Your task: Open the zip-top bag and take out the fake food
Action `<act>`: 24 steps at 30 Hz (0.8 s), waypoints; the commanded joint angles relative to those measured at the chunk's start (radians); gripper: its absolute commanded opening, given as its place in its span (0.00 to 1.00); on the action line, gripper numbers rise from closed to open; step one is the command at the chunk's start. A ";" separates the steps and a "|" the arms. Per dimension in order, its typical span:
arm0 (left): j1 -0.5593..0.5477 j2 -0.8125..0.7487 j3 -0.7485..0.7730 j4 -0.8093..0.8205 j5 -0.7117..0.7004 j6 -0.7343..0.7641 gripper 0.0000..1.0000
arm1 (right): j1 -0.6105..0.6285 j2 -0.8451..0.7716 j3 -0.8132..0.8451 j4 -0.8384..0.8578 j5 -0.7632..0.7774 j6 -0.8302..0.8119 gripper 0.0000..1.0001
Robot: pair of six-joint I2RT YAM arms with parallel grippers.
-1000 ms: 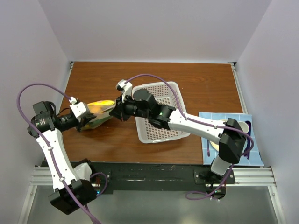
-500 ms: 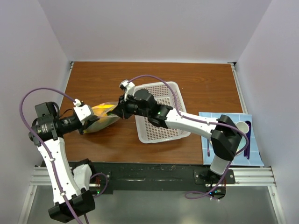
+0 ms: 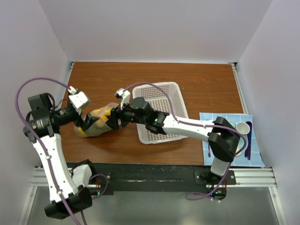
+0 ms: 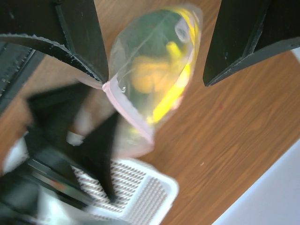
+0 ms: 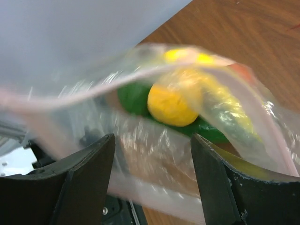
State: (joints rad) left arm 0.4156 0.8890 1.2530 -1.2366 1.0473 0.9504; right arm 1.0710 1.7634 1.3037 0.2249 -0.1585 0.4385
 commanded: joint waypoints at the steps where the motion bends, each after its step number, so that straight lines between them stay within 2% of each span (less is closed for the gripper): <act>1: 0.038 0.129 0.069 0.239 -0.135 -0.214 0.87 | 0.081 0.027 -0.035 0.014 0.077 -0.067 0.69; 4: 0.087 0.214 0.049 0.357 -0.182 -0.286 0.85 | 0.124 0.019 -0.090 0.031 0.146 -0.078 0.67; 8: 0.158 0.332 0.026 0.342 -0.164 -0.205 0.83 | 0.174 -0.007 -0.193 0.077 0.217 -0.054 0.66; 10: 0.166 0.366 0.043 0.206 -0.123 -0.124 0.82 | 0.199 -0.012 -0.244 0.093 0.266 -0.037 0.65; 11: 0.167 0.389 0.057 0.148 -0.101 -0.028 0.82 | 0.202 -0.012 -0.259 0.103 0.272 -0.031 0.65; 12: 0.167 0.398 0.063 0.015 -0.048 0.032 0.82 | 0.205 -0.010 -0.277 0.113 0.280 -0.014 0.65; 14: 0.166 0.407 0.063 -0.079 -0.014 0.149 0.82 | 0.208 0.004 -0.284 0.117 0.310 -0.001 0.65; 16: 0.167 0.403 0.043 -0.039 -0.027 0.171 0.82 | 0.208 0.013 -0.290 0.128 0.320 0.011 0.64; 17: 0.166 0.401 0.002 0.020 -0.049 0.095 0.81 | 0.210 0.010 -0.291 0.131 0.326 0.017 0.63; 18: 0.166 0.403 -0.025 0.149 -0.103 0.056 0.80 | 0.213 0.008 -0.297 0.133 0.330 0.022 0.63; 21: 0.158 0.398 -0.163 0.325 -0.218 0.019 0.77 | 0.214 -0.022 -0.328 0.133 0.359 0.032 0.61; 24: 0.149 0.404 -0.256 0.336 -0.288 0.089 0.77 | 0.214 -0.054 -0.354 0.110 0.385 0.032 0.61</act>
State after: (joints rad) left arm 0.5747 1.2884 1.1000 -1.0180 0.8749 0.9844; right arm 1.2827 1.7752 0.9859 0.3080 0.1513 0.4492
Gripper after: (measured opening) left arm 0.771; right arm 0.610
